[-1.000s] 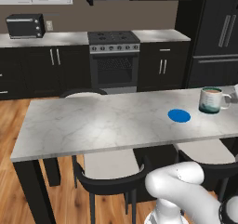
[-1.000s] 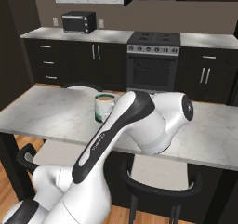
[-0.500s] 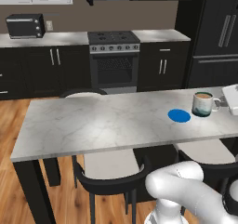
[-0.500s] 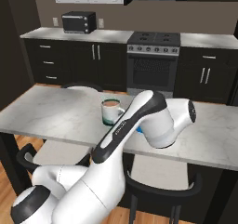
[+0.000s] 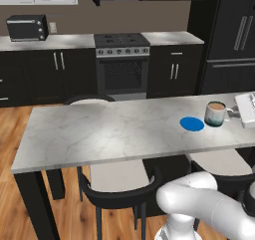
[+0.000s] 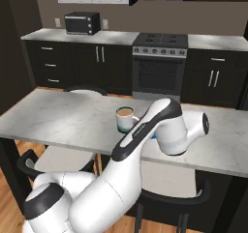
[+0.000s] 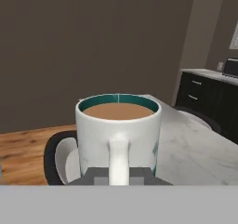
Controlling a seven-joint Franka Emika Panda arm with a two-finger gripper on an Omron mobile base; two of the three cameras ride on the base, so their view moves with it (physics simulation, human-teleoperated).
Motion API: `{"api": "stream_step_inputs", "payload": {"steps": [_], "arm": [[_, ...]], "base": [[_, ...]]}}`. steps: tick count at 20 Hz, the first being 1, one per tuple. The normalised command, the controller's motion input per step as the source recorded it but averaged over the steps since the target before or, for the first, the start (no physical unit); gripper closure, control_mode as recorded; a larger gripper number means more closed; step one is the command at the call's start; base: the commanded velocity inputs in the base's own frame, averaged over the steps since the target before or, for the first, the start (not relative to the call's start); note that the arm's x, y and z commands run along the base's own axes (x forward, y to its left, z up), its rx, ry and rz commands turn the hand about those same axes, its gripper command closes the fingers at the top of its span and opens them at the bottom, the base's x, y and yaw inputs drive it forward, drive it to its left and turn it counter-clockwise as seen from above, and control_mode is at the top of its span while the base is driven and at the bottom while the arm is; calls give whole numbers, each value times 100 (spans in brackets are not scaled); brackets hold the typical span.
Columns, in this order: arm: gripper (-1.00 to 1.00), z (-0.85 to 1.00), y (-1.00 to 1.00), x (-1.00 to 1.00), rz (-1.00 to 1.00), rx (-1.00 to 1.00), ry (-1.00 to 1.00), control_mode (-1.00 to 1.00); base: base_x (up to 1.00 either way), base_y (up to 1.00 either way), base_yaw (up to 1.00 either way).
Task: Pick the cup of tea, navigate to the dining table, and place it on the saucer.
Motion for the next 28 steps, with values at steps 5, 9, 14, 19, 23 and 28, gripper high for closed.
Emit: {"api": "stream_step_inputs", "payload": {"steps": [5, 9, 14, 19, 23, 28], "arm": [[100, -4, -20, 61, 0, -12, 0, -100], [100, -31, -12, 46, 0, -10, 0, -100], [100, -30, -12, 45, 1, -2, 1, -100], [100, -23, -11, 46, 0, 0, 3, -100], [100, -26, -6, 40, 0, 0, 7, -100], [100, -23, -17, 34, 0, 0, 10, -100]], "base": [[0, 0, 0], [0, 0, 0], [0, 0, 0], [0, 0, 0], [0, 0, 0], [0, 0, 0]]}}
